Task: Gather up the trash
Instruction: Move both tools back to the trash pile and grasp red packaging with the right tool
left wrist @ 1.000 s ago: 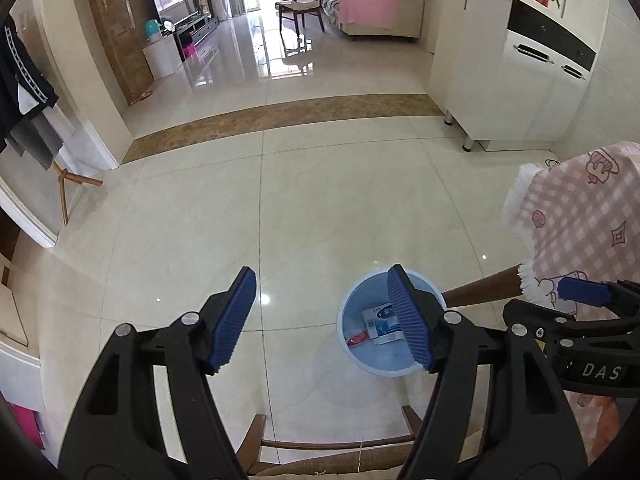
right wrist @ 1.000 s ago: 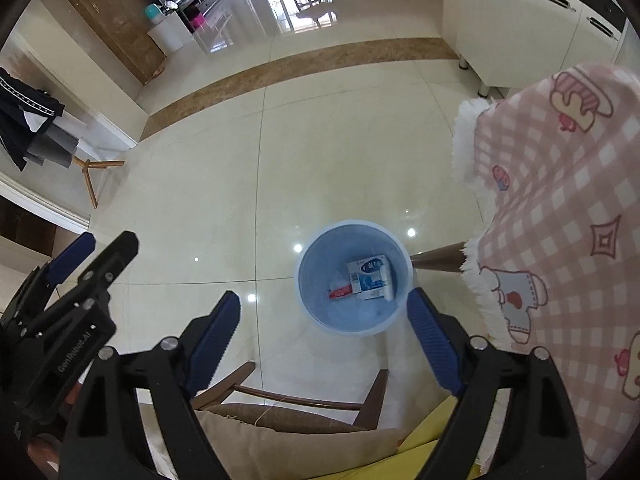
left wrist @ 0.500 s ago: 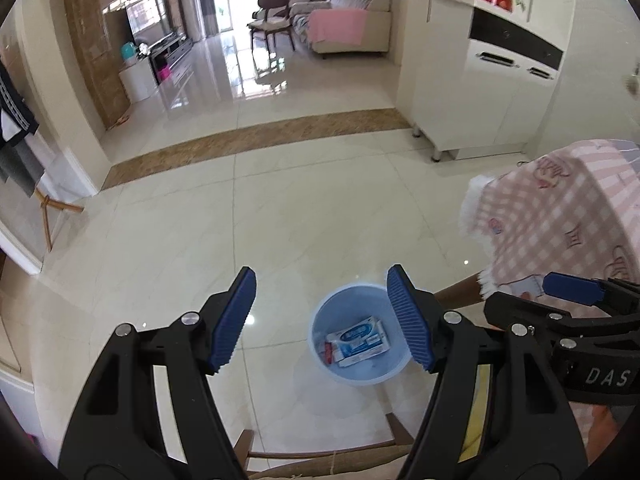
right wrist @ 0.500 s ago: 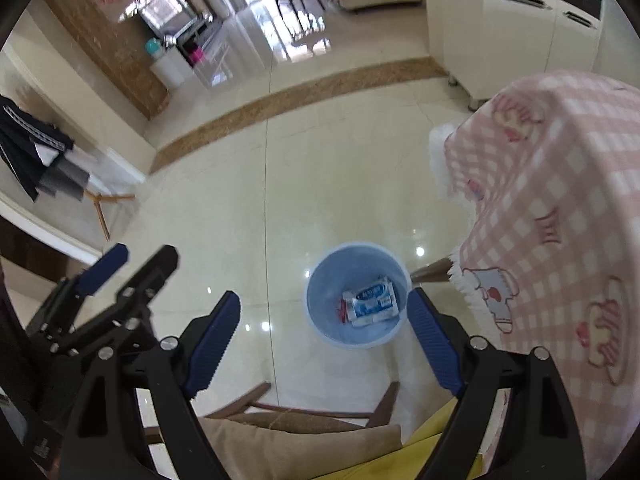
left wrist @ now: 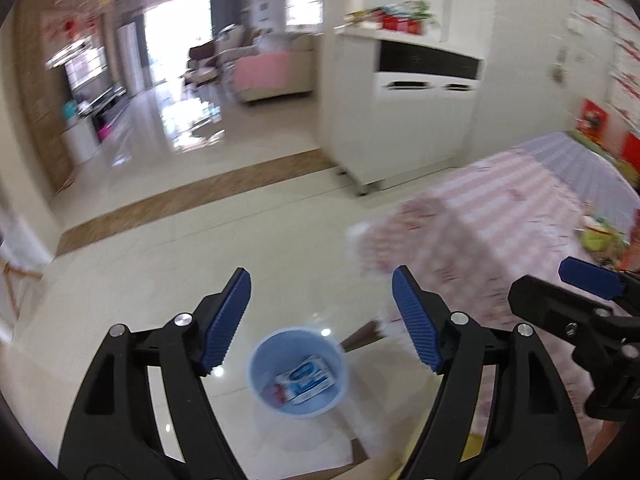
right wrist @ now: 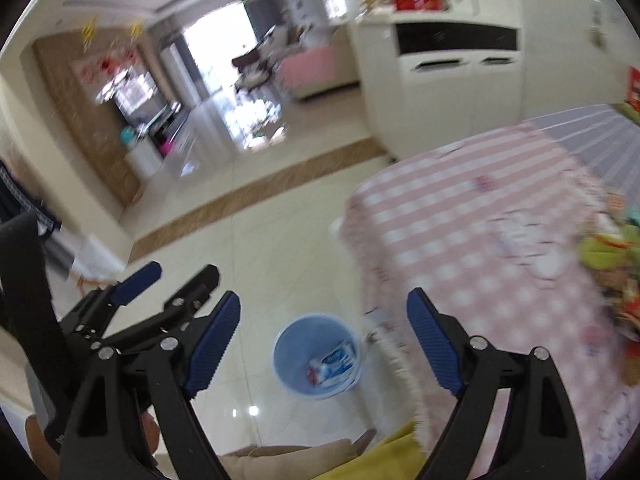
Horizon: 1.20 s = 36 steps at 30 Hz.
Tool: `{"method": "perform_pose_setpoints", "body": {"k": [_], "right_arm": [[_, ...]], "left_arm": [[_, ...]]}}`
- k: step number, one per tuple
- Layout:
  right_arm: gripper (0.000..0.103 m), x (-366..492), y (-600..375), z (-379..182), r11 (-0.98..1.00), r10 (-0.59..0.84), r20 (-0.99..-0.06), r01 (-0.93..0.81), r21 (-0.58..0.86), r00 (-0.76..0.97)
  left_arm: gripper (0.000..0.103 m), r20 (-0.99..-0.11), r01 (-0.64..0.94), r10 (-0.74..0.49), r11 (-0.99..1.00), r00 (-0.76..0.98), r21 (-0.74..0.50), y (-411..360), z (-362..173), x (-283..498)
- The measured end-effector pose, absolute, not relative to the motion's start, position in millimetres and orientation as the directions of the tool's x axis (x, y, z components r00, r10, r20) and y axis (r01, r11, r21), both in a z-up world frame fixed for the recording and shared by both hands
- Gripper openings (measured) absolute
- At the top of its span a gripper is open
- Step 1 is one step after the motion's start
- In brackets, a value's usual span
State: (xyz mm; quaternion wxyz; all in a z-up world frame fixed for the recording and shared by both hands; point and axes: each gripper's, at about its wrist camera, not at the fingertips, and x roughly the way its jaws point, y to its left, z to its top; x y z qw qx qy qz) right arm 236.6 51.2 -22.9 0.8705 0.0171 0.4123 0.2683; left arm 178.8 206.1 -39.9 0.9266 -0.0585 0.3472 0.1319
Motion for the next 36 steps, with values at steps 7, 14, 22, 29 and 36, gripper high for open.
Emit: {"method": "perform_pose_setpoints", "body": {"k": [7, 14, 22, 29, 36], "right_arm": [[0.086, 231, -45, -1, 0.921, 0.389, -0.641, -0.263, 0.287, 0.662], [0.086, 232, -147, 1, 0.927, 0.277, -0.604, -0.041, 0.374, 0.747], [0.085, 239, -191, -20, 0.884, 0.306, -0.607, 0.017, 0.468, 0.734], [0.083, 250, -196, -23, 0.869, 0.314, -0.622, 0.046, 0.492, 0.717], [0.062, 283, -202, -28, 0.887, 0.197, -0.676, 0.165, 0.432, 0.71]], "left_arm": [[0.079, -0.623, -0.078, 0.039, 0.996, 0.781, -0.035, 129, -22, 203], [0.08, -0.622, 0.106, -0.11, 0.993, 0.775, -0.044, 60, -18, 222], [0.081, -0.636, 0.202, -0.171, 0.979, 0.753, -0.025, 20, -22, 236], [0.081, -0.663, 0.22, -0.183, 0.975, 0.726, -0.028, 17, -34, 237], [0.081, -0.671, 0.2, -0.164, 0.98, 0.723, -0.024, 22, -35, 242]]}}
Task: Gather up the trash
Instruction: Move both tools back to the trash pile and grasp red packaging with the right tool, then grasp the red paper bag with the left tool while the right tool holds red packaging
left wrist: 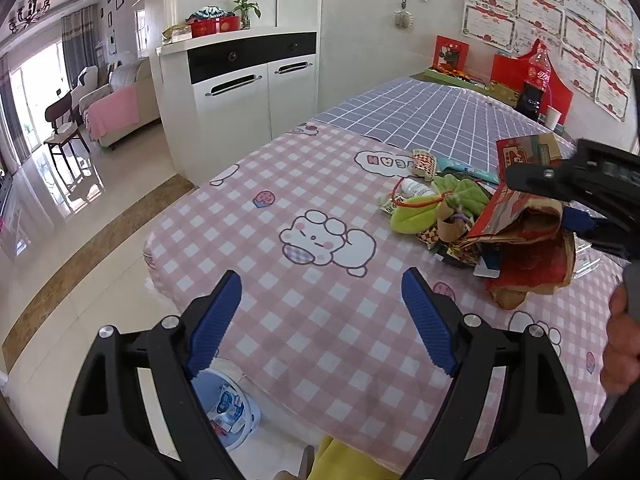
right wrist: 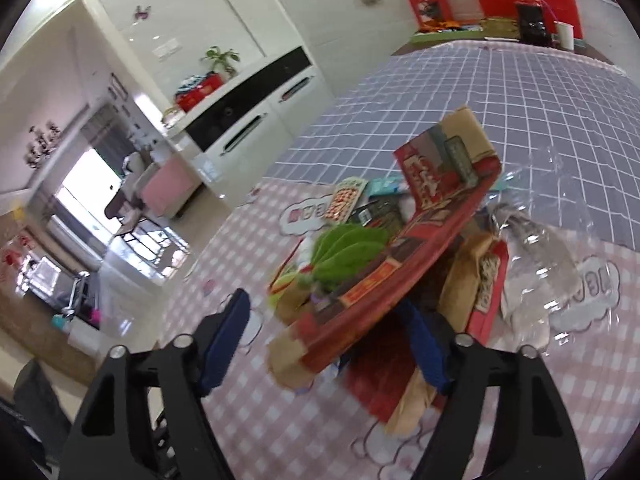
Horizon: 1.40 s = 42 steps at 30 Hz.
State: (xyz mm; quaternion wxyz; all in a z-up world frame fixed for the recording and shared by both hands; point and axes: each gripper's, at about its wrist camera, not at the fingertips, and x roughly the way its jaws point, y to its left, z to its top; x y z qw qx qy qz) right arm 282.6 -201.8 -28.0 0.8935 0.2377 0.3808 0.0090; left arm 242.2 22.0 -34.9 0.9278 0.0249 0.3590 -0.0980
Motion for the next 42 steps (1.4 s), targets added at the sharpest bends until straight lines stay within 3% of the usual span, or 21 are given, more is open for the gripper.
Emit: {"method": "perform_pose_setpoints", "body": {"k": [1, 3, 7, 16, 21, 27, 31, 34, 36, 38, 39, 42], "right_arm": [[0.055, 288, -204, -32, 0.885, 0.181, -0.699, 0.196, 0.423, 0.692], [0.032, 295, -211, -38, 0.877, 0.138, -0.73, 0.26, 0.404, 0.669], [0.019, 284, -222, -35, 0.863, 0.16, -0.699, 0.245, 0.442, 0.697], [0.017, 233, -249, 15, 0.853, 0.148, -0.573, 0.189, 0.486, 0.806], [0.018, 193, -276, 38, 0.862, 0.027, -0.517, 0.242, 0.445, 0.855], [0.018, 161, -315, 35, 0.837, -0.075, -0.52, 0.337, 0.432, 0.851], [0.018, 151, -342, 26, 0.809, -0.09, -0.536, 0.375, 0.452, 0.84], [0.018, 146, -357, 21, 0.792, -0.095, -0.542, 0.393, 0.468, 0.835], [0.018, 142, -367, 18, 0.781, -0.104, -0.546, 0.408, 0.473, 0.831], [0.018, 139, -374, 15, 0.769, -0.103, -0.549, 0.417, 0.485, 0.83], [0.017, 140, -376, 14, 0.765, -0.101, -0.551, 0.418, 0.489, 0.828], [0.017, 137, -380, 12, 0.758, -0.097, -0.552, 0.421, 0.498, 0.828]], "left_arm": [[0.081, -0.672, 0.198, -0.16, 0.98, 0.723, -0.021, 22, -35, 243], [0.081, -0.676, 0.193, -0.155, 0.981, 0.721, -0.019, 22, -35, 243], [0.081, -0.674, 0.2, -0.161, 0.98, 0.721, -0.02, 21, -34, 242], [0.081, -0.653, 0.306, -0.259, 0.951, 0.711, -0.044, -17, -19, 235], [0.086, -0.655, 0.392, -0.341, 0.917, 0.675, -0.073, -52, -12, 226], [0.086, -0.655, 0.524, -0.459, 0.845, 0.601, -0.111, -99, -10, 218], [0.089, -0.672, 0.552, -0.45, 0.831, 0.588, -0.073, -131, -15, 222], [0.089, -0.708, 0.514, -0.366, 0.858, 0.604, -0.006, -153, -27, 232], [0.088, -0.71, 0.519, -0.384, 0.854, 0.59, -0.031, -157, -30, 237], [0.065, -0.717, 0.535, -0.458, 0.833, 0.526, -0.14, -155, -31, 244], [0.04, -0.722, 0.541, -0.505, 0.813, 0.473, -0.215, -153, -32, 249], [0.038, -0.707, 0.51, -0.519, 0.821, 0.481, -0.256, -148, -29, 252]]}}
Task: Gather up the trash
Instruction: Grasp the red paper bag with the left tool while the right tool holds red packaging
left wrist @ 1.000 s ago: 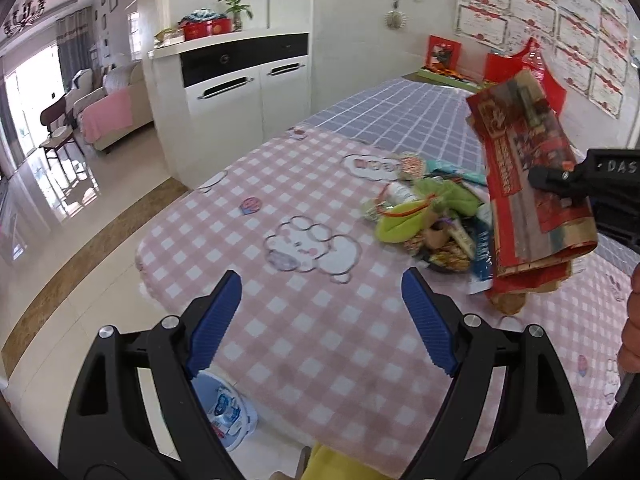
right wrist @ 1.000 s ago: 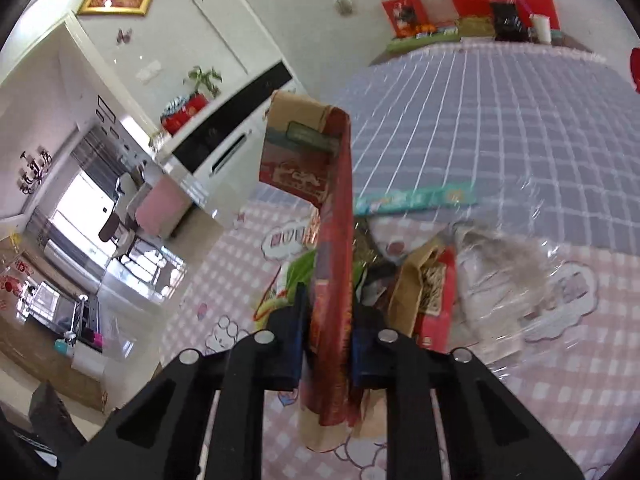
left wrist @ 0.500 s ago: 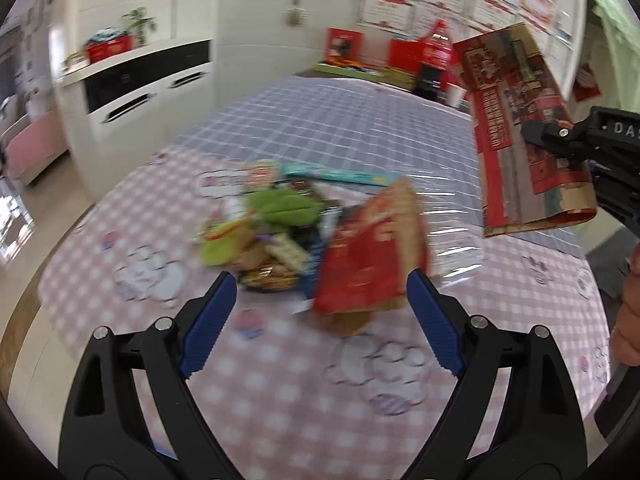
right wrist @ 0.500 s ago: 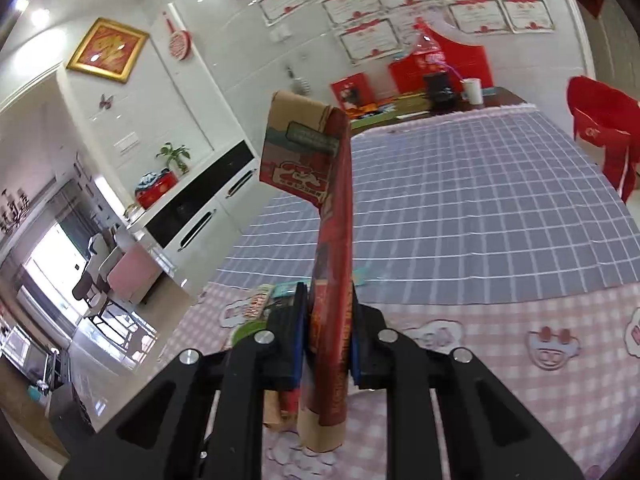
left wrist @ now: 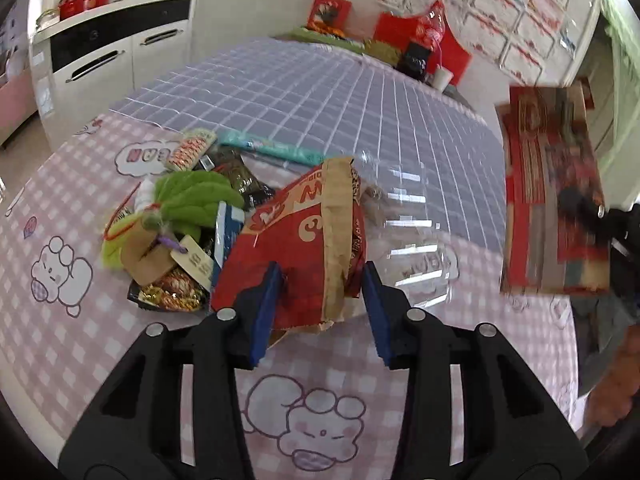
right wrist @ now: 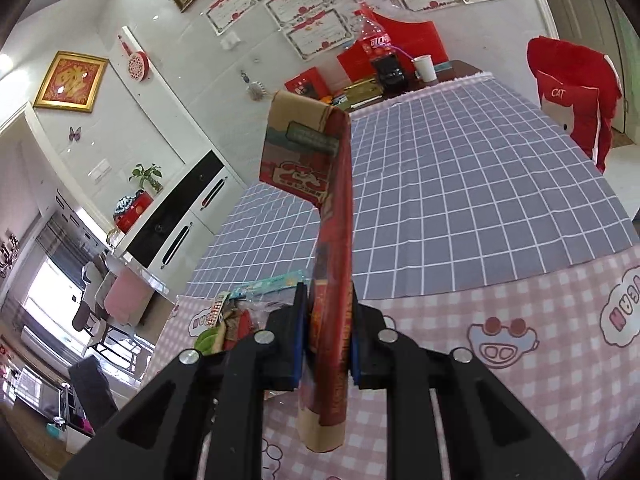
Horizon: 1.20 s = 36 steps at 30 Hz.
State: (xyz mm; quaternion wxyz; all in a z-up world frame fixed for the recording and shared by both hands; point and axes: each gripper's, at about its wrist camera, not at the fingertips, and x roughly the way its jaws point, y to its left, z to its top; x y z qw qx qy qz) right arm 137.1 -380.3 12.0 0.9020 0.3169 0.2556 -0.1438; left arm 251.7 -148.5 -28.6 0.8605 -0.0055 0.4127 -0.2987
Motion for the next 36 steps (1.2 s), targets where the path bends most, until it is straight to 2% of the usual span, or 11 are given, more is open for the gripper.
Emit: {"method": "perform_pose_setpoints", "body": {"k": [2, 3, 4, 13, 24, 31, 32, 33, 34, 35, 36], "right_arm": [[0.017, 137, -379, 12, 0.758, -0.095, -0.552, 0.42, 0.499, 0.828], [0.017, 135, -379, 12, 0.759, -0.092, -0.549, 0.415, 0.501, 0.831], [0.017, 135, -379, 13, 0.759, -0.091, -0.547, 0.413, 0.502, 0.832], [0.017, 130, -364, 21, 0.777, -0.063, -0.525, 0.372, 0.508, 0.849], [0.017, 137, -332, 41, 0.817, -0.014, -0.492, 0.294, 0.497, 0.87], [0.017, 151, -289, 52, 0.859, 0.067, -0.482, 0.196, 0.474, 0.874], [0.018, 154, -282, 52, 0.862, 0.083, -0.484, 0.181, 0.474, 0.871], [0.018, 155, -278, 51, 0.862, 0.094, -0.485, 0.173, 0.476, 0.869], [0.018, 157, -275, 51, 0.863, 0.102, -0.488, 0.167, 0.477, 0.867], [0.018, 157, -273, 50, 0.863, 0.107, -0.49, 0.164, 0.478, 0.865], [0.018, 158, -270, 49, 0.864, 0.107, -0.495, 0.166, 0.476, 0.862]], "left_arm": [[0.029, -0.677, 0.514, -0.513, 0.827, 0.528, -0.226, -145, -21, 244], [0.017, -0.666, 0.515, -0.507, 0.831, 0.548, -0.21, -145, -18, 240], [0.012, -0.655, 0.512, -0.497, 0.837, 0.569, -0.191, -144, -14, 236], [0.012, -0.631, 0.491, -0.471, 0.856, 0.616, -0.16, -128, -2, 226], [0.009, -0.446, 0.4, -0.467, 0.884, 0.764, -0.24, -64, 37, 206], [0.009, -0.395, 0.408, -0.45, 0.893, 0.8, -0.19, -25, 51, 194], [0.01, -0.405, 0.414, -0.454, 0.891, 0.794, -0.189, -23, 49, 194], [0.031, -0.425, 0.411, -0.45, 0.893, 0.786, -0.185, -22, 44, 193], [0.076, -0.442, 0.423, -0.455, 0.889, 0.773, -0.175, -22, 38, 193], [0.09, -0.442, 0.447, -0.474, 0.878, 0.761, -0.172, -21, 32, 191], [0.092, -0.445, 0.466, -0.49, 0.868, 0.749, -0.171, -20, 27, 188]]}}
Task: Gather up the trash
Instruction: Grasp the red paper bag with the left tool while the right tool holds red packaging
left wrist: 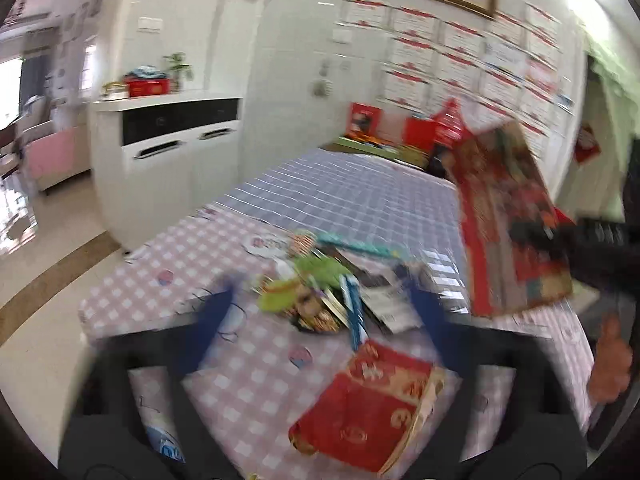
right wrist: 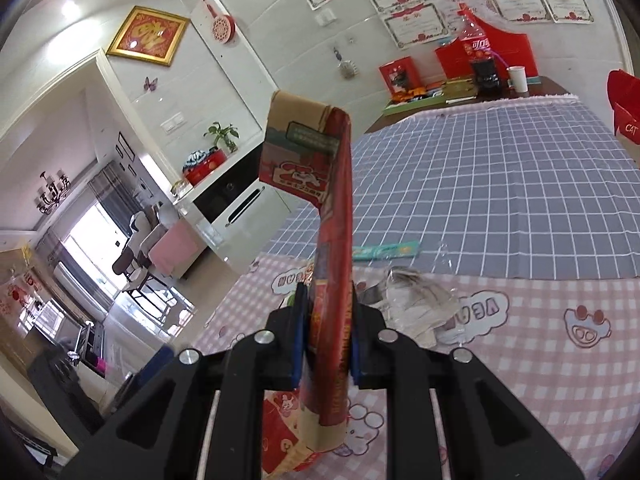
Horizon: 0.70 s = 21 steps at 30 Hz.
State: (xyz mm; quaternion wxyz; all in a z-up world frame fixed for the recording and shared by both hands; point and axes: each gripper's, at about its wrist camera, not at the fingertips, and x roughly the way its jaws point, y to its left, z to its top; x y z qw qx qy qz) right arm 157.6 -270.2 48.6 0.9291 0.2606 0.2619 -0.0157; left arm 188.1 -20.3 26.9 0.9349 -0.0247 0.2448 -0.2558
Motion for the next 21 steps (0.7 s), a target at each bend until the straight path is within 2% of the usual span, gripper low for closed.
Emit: {"method": "perform_pose_setpoints", "body": {"k": [9, 15, 19, 21], "right_arm": [[0.018, 150, -271, 38, 0.86, 0.078, -0.529, 0.212, 0.465, 0.845], [0.018, 146, -273, 32, 0.861, 0.08, -0.546, 0.218, 0.46, 0.834], [0.018, 144, -272, 27, 0.864, 0.078, -0.559, 0.223, 0.45, 0.826], [0.018, 145, -270, 26, 0.864, 0.081, -0.563, 0.223, 0.451, 0.822]], "left_arm": [[0.092, -0.636, 0.607, -0.553, 0.778, 0.538, -0.163, -54, -35, 187], [0.091, -0.748, 0.485, -0.375, 0.871, 0.548, -0.082, -78, -73, 219], [0.068, -0.735, 0.45, -0.341, 0.891, 0.586, -0.055, -73, -72, 220], [0.051, -0.702, 0.448, -0.362, 0.891, 0.614, -0.067, -66, -61, 213]]}}
